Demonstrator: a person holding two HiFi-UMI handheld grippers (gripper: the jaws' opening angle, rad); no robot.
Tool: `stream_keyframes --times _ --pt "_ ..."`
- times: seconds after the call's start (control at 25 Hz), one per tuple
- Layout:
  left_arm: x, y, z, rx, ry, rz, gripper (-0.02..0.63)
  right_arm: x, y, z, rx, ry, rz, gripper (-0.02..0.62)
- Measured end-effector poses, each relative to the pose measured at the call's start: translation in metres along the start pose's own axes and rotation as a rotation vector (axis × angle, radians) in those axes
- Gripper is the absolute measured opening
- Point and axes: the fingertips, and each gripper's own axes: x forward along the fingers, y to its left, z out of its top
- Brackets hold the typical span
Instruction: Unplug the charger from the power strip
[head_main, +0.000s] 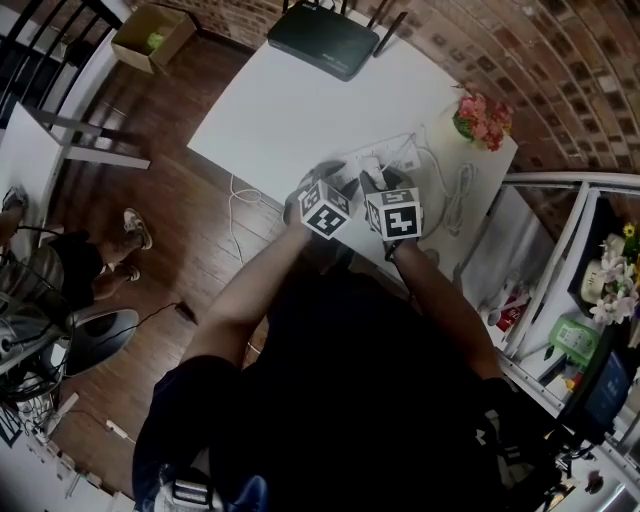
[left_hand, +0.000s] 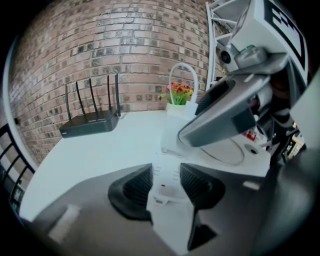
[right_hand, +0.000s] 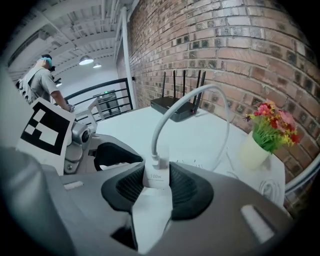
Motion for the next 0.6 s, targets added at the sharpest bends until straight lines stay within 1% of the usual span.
stream_keyframes --times 0.16,0.28,0.36,0.56,0.6 --pt "0.001 0.002 0.001 -0.009 -0.004 0.011 0.179 -0.005 -0.003 -0.001 0.06 -0.027 0.018 0.143" --pt "-0.002 0.0 0.001 -0.034 0.021 -0.003 0.179 -0.009 -0.006 -0.002 0.106 -0.049 0.026 0.143" --pt "-0.008 0.002 0.005 -0.074 0.01 0.002 0.178 -0.012 -0.008 -0.001 0.136 -0.065 0.033 0.143" --pt "-0.032 -0.001 0.014 -0.187 -0.06 0.02 0.178 -0.02 -0.014 0.001 0.245 -0.116 0.077 0.143" --pt "-0.038 -0.003 0.016 -0.21 -0.071 0.018 0.169 -0.022 -0.015 0.002 0.268 -0.128 0.086 0.143"
